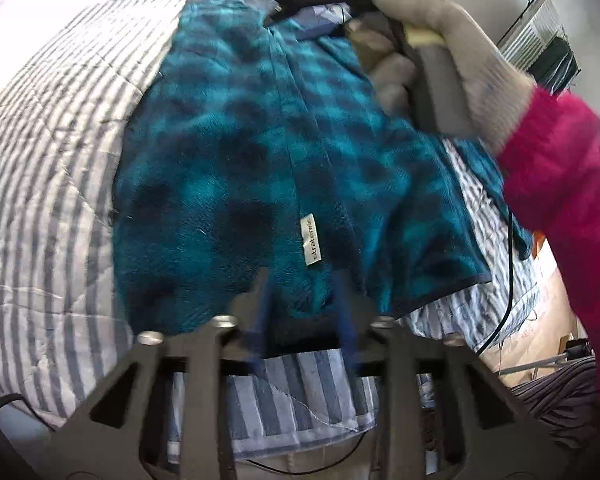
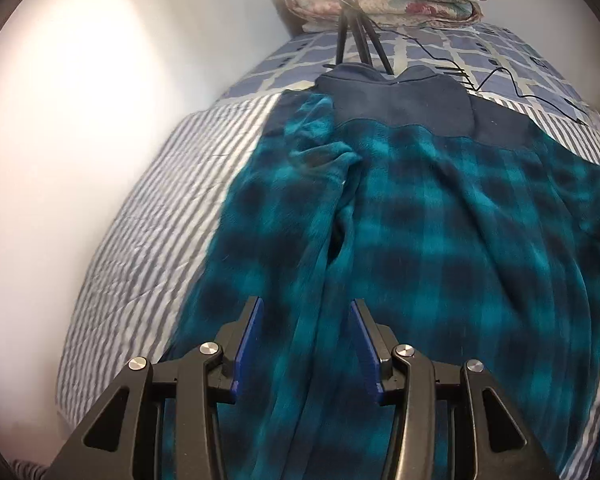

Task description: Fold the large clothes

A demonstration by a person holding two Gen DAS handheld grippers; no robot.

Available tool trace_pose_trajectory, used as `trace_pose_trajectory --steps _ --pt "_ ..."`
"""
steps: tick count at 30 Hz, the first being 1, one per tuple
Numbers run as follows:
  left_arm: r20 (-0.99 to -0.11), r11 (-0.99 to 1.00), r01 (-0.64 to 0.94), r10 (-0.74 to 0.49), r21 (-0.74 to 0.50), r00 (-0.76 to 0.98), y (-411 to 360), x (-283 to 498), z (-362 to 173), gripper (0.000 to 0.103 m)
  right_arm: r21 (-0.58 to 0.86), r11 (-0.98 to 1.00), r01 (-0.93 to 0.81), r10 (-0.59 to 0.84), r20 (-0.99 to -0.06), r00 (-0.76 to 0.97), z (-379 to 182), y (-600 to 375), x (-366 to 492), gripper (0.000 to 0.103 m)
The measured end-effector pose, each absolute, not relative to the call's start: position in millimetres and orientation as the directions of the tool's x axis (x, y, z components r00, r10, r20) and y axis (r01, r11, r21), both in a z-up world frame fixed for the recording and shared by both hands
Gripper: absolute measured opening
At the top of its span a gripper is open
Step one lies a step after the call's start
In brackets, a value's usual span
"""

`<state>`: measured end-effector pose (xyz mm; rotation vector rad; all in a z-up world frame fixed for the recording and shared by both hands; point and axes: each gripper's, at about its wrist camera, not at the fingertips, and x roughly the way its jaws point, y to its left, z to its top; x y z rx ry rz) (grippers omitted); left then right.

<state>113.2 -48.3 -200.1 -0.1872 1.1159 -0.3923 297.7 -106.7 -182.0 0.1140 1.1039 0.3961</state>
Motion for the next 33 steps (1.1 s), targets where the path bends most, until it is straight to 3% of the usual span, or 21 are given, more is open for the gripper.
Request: trace_pose_trajectory --steps 1,4,7,10,15,21,22,23,24,25,33 --pt "-0.838 0.917 0.216 -0.395 -0.336 0.376 -51 114 -203 0.006 0.275 0.928 -0.252 0.357 -0.850 0.387 -186 -105 303 0.047" --pt "-0.832 0.918 0.219 -0.394 -0.331 0.392 -54 113 -204 0.001 0.242 0.937 -0.251 0.326 -0.864 0.384 -198 -99 317 0.046" --pt "-0.793 0.899 0.229 -0.437 -0.373 0.425 -51 107 -185 0.000 0.211 0.944 -0.256 0.296 -0.882 0.366 -209 -96 325 0.009" --pt "-0.751 0.873 0.271 -0.487 -0.405 0.447 -56 103 -165 0.000 0.209 0.933 -0.293 0.313 -0.874 0.371 -205 -96 323 0.005" --pt "-0.770 0.859 0.303 -0.507 -0.413 0.388 -78 104 -180 0.000 0.298 0.907 -0.298 0.403 -0.819 0.409 -190 -114 320 0.004" --pt "-0.817 0.870 0.306 -0.477 -0.387 0.324 -88 108 -209 0.000 0.135 0.940 -0.314 0.262 -0.874 0.408 -222 -103 317 0.005" --pt "-0.814 0.868 0.308 -0.481 -0.390 0.326 -87 107 -207 0.000 0.119 0.944 -0.308 0.247 -0.873 0.421 -220 -103 316 0.008" --pt "-0.809 0.864 0.309 -0.489 -0.398 0.326 -86 107 -203 0.000 0.119 0.948 -0.294 0.242 -0.870 0.429 -215 -105 313 0.020" --pt "-0.805 0.860 0.313 -0.496 -0.403 0.325 -84 106 -199 0.004 0.126 0.951 -0.284 0.245 -0.865 0.437 -209 -108 311 0.025" --pt "-0.796 0.853 0.322 -0.508 -0.411 0.329 -83 103 -194 0.007 0.130 0.951 -0.281 0.250 -0.857 0.451 -200 -111 306 0.026" --pt "-0.746 0.863 0.369 -0.490 -0.343 0.451 -55 66 -141 0.009 0.203 0.935 -0.290 0.336 -0.768 0.546 -123 -152 229 0.030"
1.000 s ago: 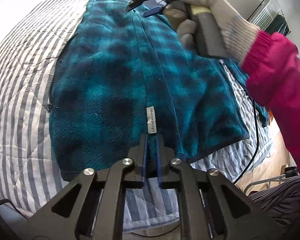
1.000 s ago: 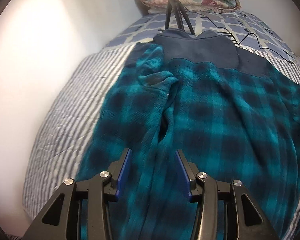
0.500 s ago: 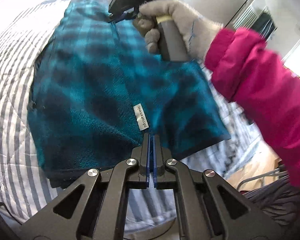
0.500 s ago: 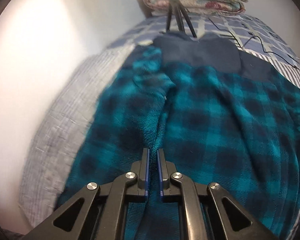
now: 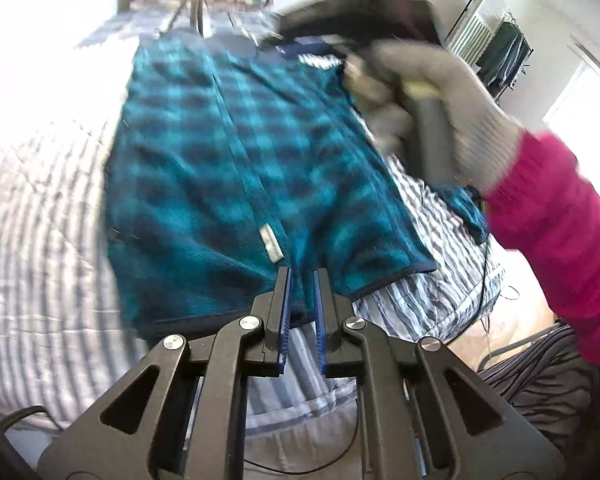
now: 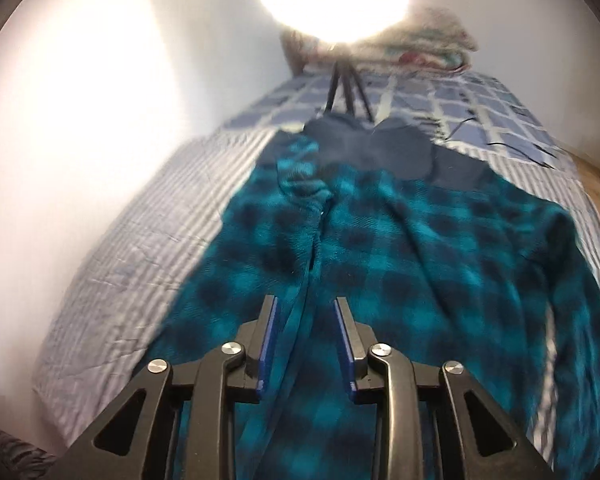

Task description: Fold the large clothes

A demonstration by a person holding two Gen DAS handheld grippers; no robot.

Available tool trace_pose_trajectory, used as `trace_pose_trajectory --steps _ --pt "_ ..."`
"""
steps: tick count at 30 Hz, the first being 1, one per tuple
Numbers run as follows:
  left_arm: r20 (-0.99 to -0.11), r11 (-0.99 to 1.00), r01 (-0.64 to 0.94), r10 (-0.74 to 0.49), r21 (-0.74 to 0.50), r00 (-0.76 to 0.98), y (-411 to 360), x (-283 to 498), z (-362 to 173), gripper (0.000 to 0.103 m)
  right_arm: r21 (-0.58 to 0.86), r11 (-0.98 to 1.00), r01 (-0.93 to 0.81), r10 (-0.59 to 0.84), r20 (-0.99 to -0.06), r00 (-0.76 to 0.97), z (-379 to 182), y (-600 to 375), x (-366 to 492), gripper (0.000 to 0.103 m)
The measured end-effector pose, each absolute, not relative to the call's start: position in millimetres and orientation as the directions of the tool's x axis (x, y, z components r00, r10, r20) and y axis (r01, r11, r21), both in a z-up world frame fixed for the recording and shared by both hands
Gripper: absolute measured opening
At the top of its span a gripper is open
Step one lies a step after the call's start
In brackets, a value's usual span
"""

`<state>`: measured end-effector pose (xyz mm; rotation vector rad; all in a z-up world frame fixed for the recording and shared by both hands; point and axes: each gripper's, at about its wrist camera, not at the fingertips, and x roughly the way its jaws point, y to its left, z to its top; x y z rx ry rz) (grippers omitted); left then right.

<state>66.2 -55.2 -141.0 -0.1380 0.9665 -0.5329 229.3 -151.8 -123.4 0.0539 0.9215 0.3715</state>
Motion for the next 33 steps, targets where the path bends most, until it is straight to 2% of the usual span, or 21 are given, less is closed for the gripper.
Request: trace_pose_trajectory --steps 6,8,10,13,18,21,27,31,33 --pt "-0.702 0.888 0.360 -0.451 -0.288 0.551 -22 66 -95 0.011 0.230 0.941 -0.249 0.337 -0.721 0.606 -80 -193 159 0.049" --pt "-0.690 0.892 0.358 -0.444 -0.277 0.572 -14 69 -78 0.029 0.228 0.947 -0.227 0.321 -0.695 0.643 -67 -215 132 0.063" --pt "-0.672 0.891 0.361 -0.446 -0.274 0.591 -10 72 -60 0.053 0.223 0.955 -0.196 0.297 -0.678 0.672 -59 -237 112 0.072" --pt "-0.661 0.882 0.392 -0.461 -0.264 0.592 -17 79 -38 0.060 0.220 0.967 -0.131 0.248 -0.680 0.690 -54 -276 88 0.072" --pt "-0.645 0.840 0.431 -0.534 -0.330 0.547 -39 94 -28 0.063 0.240 0.971 0.002 0.170 -0.695 0.698 -64 -354 55 0.072" --pt "-0.645 0.837 0.429 -0.539 -0.340 0.541 -49 99 -37 0.064 0.255 0.962 0.098 0.124 -0.727 0.675 -82 -404 37 0.072" --pt "-0.700 0.834 0.407 -0.540 -0.371 0.467 -63 116 -75 0.064 0.309 0.907 0.286 0.060 -0.767 0.639 -120 -490 8 0.072" --pt "-0.717 0.838 0.393 -0.534 -0.379 0.447 -67 121 -88 0.064 0.438 0.798 0.414 0.088 -0.764 0.639 -147 -546 -17 0.065" --pt "-0.721 0.840 0.395 -0.530 -0.372 0.447 -69 123 -91 0.064 0.490 0.738 0.464 0.105 -0.763 0.638 -162 -569 -26 0.064"
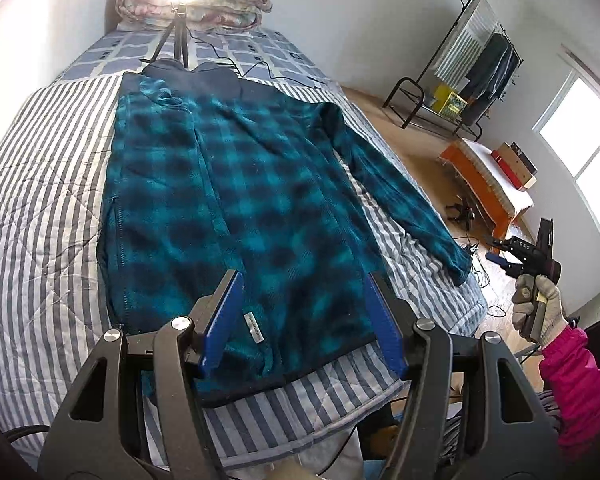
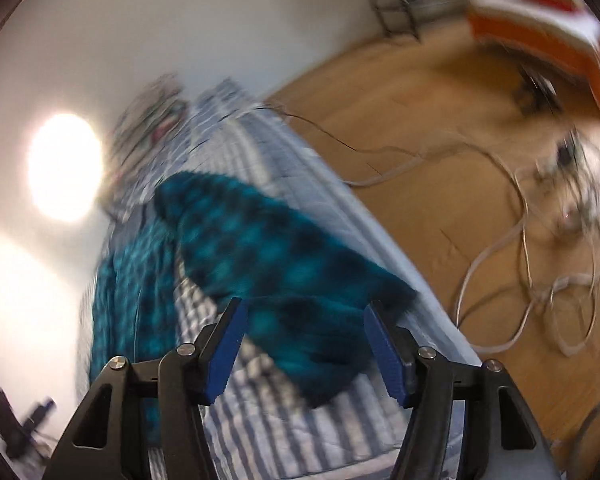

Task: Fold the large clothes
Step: 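Grasp the other sleeve cuff with the right tool and lift it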

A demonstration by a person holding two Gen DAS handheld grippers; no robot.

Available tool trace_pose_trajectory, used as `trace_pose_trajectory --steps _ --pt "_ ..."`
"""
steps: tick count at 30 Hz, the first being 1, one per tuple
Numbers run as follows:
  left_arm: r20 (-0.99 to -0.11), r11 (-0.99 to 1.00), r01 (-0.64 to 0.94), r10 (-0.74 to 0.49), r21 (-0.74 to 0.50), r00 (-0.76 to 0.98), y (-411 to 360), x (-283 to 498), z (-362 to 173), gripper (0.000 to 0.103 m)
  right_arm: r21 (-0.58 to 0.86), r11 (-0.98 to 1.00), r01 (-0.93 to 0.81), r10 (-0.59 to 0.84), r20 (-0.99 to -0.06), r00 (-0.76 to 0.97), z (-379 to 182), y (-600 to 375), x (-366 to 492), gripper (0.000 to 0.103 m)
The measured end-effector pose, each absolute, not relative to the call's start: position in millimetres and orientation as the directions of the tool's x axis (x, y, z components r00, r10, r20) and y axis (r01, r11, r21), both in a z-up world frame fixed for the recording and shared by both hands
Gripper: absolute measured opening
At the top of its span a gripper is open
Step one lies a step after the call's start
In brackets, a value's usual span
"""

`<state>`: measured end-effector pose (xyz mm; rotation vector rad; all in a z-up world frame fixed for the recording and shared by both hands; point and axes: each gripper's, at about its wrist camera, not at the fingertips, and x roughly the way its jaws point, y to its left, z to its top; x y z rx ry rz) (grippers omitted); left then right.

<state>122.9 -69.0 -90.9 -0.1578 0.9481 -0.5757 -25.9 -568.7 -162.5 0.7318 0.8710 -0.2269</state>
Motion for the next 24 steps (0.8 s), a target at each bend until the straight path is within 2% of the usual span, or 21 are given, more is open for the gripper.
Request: trace_pose_trajectory --steps 4,8,17,18,20,22,24 --pt "-0.728 0.838 0.413 -0.525 -0.355 0.440 -77 122 -94 0.064 0.547 0.654 0.523 0.137 -0.765 0.629 -188 -591 -34 0.058" --pt "-0.739 0.837 0.421 -0.523 -0.351 0.425 -83 122 -96 0.064 0.574 0.606 0.551 0.170 -0.769 0.616 -207 -598 -33 0.058" --pt "-0.731 0.826 0.458 -0.529 -0.328 0.430 -95 111 -79 0.064 0.556 0.579 0.597 0.149 -0.791 0.593 -236 -610 -20 0.057" --pt "-0.729 0.825 0.465 -0.529 -0.321 0.435 -95 108 -75 0.064 0.554 0.586 0.592 0.144 -0.789 0.597 -236 -610 -17 0.053" --pt "-0.718 0.824 0.481 -0.526 -0.299 0.456 -95 102 -68 0.064 0.522 0.617 0.589 0.123 -0.803 0.583 -233 -608 -12 0.021" --pt "-0.695 0.822 0.498 -0.530 -0.278 0.486 -94 97 -64 0.064 0.485 0.654 0.580 0.088 -0.811 0.579 -225 -603 -9 0.010" --pt "-0.671 0.823 0.501 -0.532 -0.267 0.517 -92 95 -66 0.064 0.450 0.705 0.549 0.058 -0.808 0.587 -210 -595 -8 0.007"
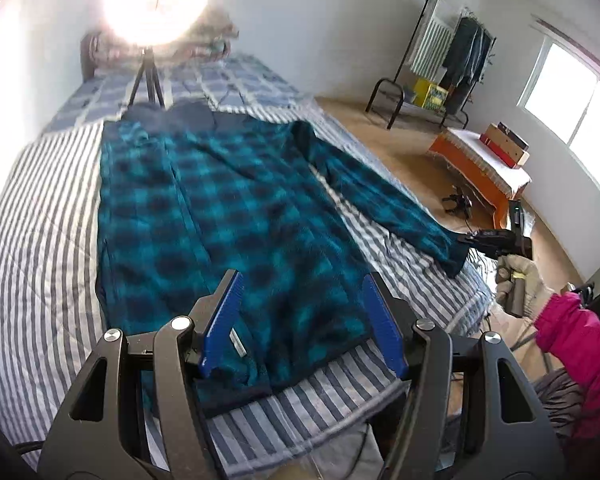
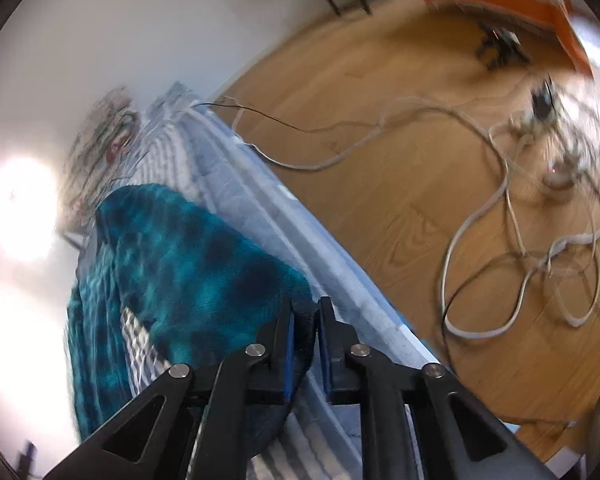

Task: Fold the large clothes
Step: 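Grasp the other sleeve cuff with the right tool and lift it, then lay the held sleeve across the jacket body and open the right tool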

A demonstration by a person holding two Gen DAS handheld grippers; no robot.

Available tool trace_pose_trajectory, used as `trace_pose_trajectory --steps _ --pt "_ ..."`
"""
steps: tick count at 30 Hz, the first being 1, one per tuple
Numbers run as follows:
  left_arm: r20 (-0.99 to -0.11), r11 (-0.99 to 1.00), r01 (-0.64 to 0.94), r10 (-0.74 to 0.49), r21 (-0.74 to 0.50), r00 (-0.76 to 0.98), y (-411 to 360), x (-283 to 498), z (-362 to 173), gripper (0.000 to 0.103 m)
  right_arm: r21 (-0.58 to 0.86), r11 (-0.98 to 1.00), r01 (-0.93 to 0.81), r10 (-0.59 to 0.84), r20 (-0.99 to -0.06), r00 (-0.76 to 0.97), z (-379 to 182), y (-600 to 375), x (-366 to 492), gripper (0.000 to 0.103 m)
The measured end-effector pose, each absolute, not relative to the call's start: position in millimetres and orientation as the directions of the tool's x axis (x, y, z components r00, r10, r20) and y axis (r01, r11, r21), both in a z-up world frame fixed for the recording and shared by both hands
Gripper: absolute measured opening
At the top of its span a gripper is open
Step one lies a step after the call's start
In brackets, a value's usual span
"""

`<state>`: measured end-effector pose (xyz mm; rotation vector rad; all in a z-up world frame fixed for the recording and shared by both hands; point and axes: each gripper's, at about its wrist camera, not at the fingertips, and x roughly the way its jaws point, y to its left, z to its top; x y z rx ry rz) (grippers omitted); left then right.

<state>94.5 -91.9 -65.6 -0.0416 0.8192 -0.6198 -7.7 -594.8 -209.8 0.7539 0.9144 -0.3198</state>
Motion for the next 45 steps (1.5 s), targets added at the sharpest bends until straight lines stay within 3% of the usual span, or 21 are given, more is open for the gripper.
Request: trace_pose_trajectory --steps 5,12,22,30,39,42,44,45 --pt "-0.705 0.821 0.461 -0.544 -0.336 0.455 -91 104 -86 0.064 0.447 0.759 0.473 0.049 -0.763 0.644 -168 -568 -13 0.004" --pt "-0.671 0.822 0.441 -0.557 -0.360 0.490 -78 107 -79 0.064 0.485 0.822 0.300 0.127 -0.668 0.733 -109 -508 -6 0.003" --pt "-0.649 0.818 0.360 -0.574 -0.447 0.498 -54 126 -85 0.059 0.421 0.903 -0.081 0.360 -0.642 0.677 -71 -353 33 0.003" --pt "-0.673 0.823 0.330 -0.568 -0.462 0.475 -53 134 -98 0.057 0.341 0.875 -0.345 0.467 -0.784 0.408 -128 -225 47 0.003" --pt "-0.711 0.821 0.274 -0.570 -0.501 0.411 -58 146 -124 0.057 0.305 0.868 -0.392 0.405 -0.892 0.203 -207 -200 41 0.003" --pt "-0.724 0.814 0.258 -0.581 -0.520 0.372 -62 148 -139 0.057 0.356 0.848 -0.393 0.457 -0.867 0.201 -198 -212 39 0.012" --pt "-0.728 0.804 0.248 -0.594 -0.540 0.341 -65 148 -151 0.057 0.394 0.831 -0.394 0.497 -0.843 0.206 -183 -222 36 0.036" --pt "-0.730 0.799 0.243 -0.602 -0.551 0.324 -68 148 -157 0.057 0.398 0.828 -0.396 0.505 -0.835 0.218 -177 -224 35 0.037"
